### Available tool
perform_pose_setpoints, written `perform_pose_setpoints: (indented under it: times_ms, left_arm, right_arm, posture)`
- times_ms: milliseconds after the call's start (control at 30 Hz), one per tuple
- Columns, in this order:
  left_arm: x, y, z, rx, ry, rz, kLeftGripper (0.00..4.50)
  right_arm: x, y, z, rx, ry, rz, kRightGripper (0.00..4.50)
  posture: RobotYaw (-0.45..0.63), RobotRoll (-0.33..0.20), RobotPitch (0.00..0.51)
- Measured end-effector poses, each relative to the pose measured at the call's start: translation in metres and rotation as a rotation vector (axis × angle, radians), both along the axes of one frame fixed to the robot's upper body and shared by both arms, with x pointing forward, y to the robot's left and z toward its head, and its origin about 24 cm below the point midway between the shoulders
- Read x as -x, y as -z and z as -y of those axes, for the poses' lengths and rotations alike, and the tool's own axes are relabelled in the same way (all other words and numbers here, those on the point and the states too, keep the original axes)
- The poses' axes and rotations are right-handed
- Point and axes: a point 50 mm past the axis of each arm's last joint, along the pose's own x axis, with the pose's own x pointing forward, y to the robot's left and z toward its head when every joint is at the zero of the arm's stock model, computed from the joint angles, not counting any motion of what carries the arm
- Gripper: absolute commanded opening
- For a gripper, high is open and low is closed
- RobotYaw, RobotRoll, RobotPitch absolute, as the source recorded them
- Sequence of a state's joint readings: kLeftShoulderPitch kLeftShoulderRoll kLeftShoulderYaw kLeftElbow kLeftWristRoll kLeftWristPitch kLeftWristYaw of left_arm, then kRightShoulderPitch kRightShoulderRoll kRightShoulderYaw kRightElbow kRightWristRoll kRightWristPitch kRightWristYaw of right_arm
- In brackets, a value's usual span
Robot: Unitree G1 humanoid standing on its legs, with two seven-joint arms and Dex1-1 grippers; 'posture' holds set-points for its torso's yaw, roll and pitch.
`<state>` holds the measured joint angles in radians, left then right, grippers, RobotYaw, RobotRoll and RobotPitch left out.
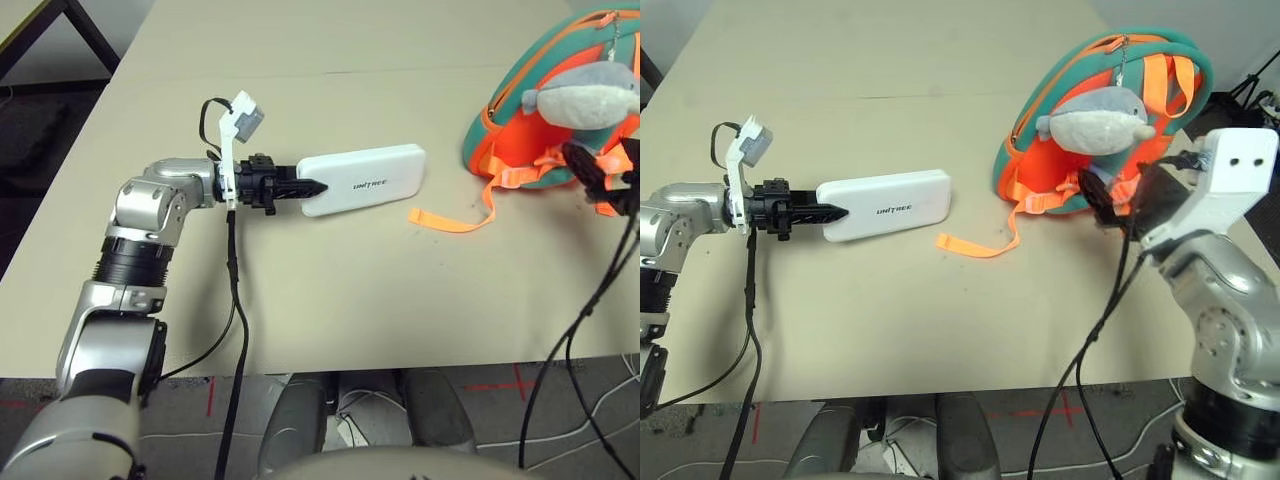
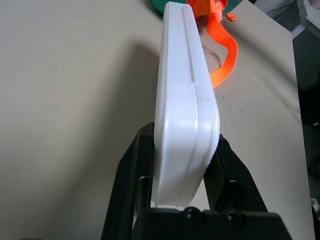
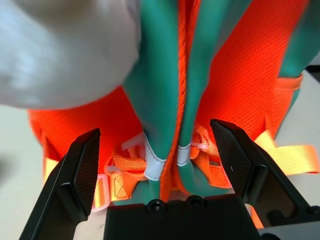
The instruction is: Put the pencil case into the backpack and zip it.
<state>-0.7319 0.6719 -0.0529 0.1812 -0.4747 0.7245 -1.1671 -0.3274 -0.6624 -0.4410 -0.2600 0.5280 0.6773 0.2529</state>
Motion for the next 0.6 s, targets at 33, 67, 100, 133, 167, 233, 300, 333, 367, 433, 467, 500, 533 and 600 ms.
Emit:
perform_pose_setpoints:
  times_ms: [33,67,100,133,167,233,300,333,367,433,467,500,533,600]
  left_arm:
    - [0.001,0.0,0.0,-0.002,-0.002,0.001,1.44]
    - [0.002,-0.001,0.0,-0.005,0.0,0.003,1.44]
    - [0.003,-0.002,0.0,-0.006,-0.002,0.003,1.44]
    - [0.003,-0.002,0.0,-0.005,-0.006,0.0,1.44]
    - [0.003,-0.002,0.0,-0.005,-0.008,-0.001,1.44]
    - [0.004,-0.003,0.0,-0.008,-0.01,-0.001,1.44]
    - [0.004,-0.004,0.0,-0.009,-0.013,-0.001,1.44]
    - [0.004,-0.004,0.0,-0.009,-0.015,-0.002,1.44]
    - [0.003,-0.004,0.0,-0.009,-0.017,-0.003,1.44]
    - [0.003,-0.005,0.001,-0.011,-0.018,-0.001,1.44]
    - [0.002,-0.007,0.002,-0.014,-0.016,0.002,1.44]
    - [0.002,-0.008,0.003,-0.017,-0.015,0.004,1.44]
    - [0.002,-0.008,0.003,-0.018,-0.015,0.003,1.44]
    - [0.001,-0.009,0.003,-0.019,-0.017,0.003,1.44]
  right_arm:
    - [-0.004,0.0,0.0,-0.008,0.007,0.013,4.5]
    - [-0.006,0.0,0.001,-0.008,0.012,0.021,4.5]
    - [-0.009,-0.001,0.001,-0.009,0.018,0.03,4.5]
    - [-0.012,-0.001,0.002,-0.01,0.024,0.044,4.5]
    - [-0.014,-0.001,0.003,-0.011,0.033,0.051,4.5]
    - [-0.02,0.0,0.005,-0.024,0.054,0.07,4.5]
    - [-0.025,0.003,0.008,-0.032,0.074,0.081,4.5]
    - [-0.027,0.004,0.008,-0.038,0.077,0.086,4.5]
    - [-0.03,0.004,0.009,-0.044,0.081,0.093,4.35]
    - [-0.036,0.002,0.007,-0.068,0.079,0.121,3.95]
    - [-0.037,0.002,0.007,-0.075,0.078,0.129,3.7]
    - [-0.038,0.002,0.007,-0.078,0.077,0.131,3.33]
    - [-0.039,0.002,0.007,-0.081,0.077,0.133,3.0]
    - [-0.04,0.002,0.007,-0.088,0.071,0.138,2.34]
  posture:
    - [-0.07,0.0,0.251]
    - [-0.07,0.0,0.247]
    - [-0.06,0.0,0.243]
    - [-0.06,0.0,0.238]
    - [-0.06,0.0,0.232]
    - [-0.06,0.0,0.223]
    - [-0.06,0.0,0.204]
    - [-0.07,0.0,0.198]
    - [-0.07,0.0,0.19]
    - [-0.07,0.0,0.18]
    - [-0.07,0.0,0.178]
    - [-0.08,0.0,0.17]
    - [-0.08,0.0,0.165]
    - [-0.08,0.0,0.161]
